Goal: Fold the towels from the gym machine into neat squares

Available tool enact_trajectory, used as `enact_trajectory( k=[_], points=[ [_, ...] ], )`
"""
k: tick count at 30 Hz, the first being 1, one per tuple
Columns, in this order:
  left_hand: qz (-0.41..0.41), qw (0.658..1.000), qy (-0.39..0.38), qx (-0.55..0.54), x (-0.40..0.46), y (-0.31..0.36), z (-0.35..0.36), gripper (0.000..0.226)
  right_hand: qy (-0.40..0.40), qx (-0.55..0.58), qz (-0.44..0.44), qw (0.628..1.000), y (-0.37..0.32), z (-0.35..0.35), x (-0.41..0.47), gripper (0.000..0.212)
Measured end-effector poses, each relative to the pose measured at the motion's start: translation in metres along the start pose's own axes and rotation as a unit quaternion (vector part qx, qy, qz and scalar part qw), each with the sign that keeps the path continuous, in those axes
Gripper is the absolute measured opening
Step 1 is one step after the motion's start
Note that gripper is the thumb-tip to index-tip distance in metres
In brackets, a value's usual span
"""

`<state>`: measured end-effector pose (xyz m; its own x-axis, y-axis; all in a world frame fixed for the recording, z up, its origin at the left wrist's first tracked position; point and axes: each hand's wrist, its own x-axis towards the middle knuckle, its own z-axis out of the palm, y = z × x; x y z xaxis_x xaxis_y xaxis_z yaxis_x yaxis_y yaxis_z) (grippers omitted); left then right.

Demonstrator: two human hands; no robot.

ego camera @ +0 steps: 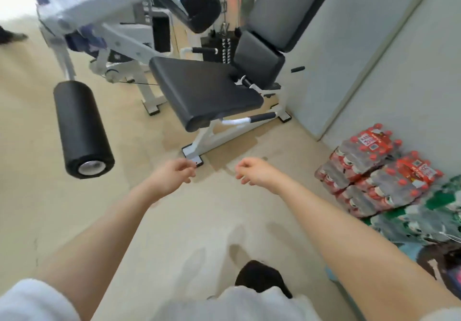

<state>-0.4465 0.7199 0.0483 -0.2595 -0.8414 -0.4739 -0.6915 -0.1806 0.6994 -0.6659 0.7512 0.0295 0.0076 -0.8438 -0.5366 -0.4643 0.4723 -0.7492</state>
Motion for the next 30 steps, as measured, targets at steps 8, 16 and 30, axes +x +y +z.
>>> enact_trajectory(
  k=[8,16,30],
  points=[
    [-0.020,0.979,0.111,-0.172,0.016,-0.063,-0.098,0.015,-0.064,-0.041,-0.085,0.994,-0.115,0.077,0.084,0.012],
    [-0.014,0.970,0.153,-0.188,0.100,-0.095,-0.243,0.016,-0.058,-0.032,-0.098,0.993,-0.232,0.104,0.202,0.015],
    [0.057,0.973,0.122,-0.186,0.226,-0.140,-0.433,0.018,-0.009,0.056,-0.008,0.998,-0.365,0.185,0.320,0.019]
  ],
)
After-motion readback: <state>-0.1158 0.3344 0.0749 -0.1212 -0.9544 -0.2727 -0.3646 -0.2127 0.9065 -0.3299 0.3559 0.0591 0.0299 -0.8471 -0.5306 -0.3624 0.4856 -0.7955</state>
